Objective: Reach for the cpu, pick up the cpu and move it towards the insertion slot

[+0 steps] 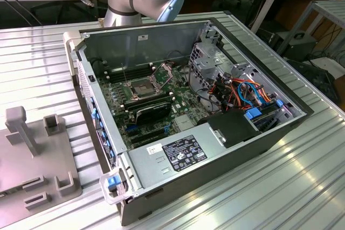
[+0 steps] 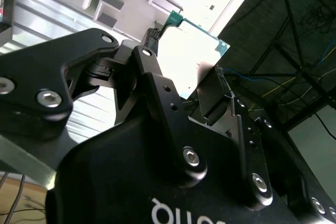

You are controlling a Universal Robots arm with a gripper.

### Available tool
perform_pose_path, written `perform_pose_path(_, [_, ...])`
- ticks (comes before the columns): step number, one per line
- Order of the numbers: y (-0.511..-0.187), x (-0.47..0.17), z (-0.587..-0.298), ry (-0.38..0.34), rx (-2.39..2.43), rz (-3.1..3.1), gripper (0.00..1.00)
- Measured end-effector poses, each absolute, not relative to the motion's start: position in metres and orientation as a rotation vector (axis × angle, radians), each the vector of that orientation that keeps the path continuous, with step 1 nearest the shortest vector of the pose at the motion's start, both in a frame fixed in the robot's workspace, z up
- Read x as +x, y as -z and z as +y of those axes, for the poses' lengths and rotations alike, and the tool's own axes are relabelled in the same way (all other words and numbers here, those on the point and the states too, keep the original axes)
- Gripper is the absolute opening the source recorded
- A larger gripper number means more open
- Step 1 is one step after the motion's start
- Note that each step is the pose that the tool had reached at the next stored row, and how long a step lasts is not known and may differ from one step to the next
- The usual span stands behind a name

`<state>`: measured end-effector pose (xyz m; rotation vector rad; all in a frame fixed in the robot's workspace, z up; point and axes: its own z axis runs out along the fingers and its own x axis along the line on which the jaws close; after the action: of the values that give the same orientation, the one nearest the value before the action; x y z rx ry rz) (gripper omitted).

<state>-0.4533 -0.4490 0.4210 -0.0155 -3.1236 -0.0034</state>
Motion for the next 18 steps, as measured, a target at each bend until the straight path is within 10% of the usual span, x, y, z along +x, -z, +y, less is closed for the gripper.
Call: perform_pose_path(18, [-0.421, -0.438, -0.449, 0.004, -0.016, -3.124, 0.55])
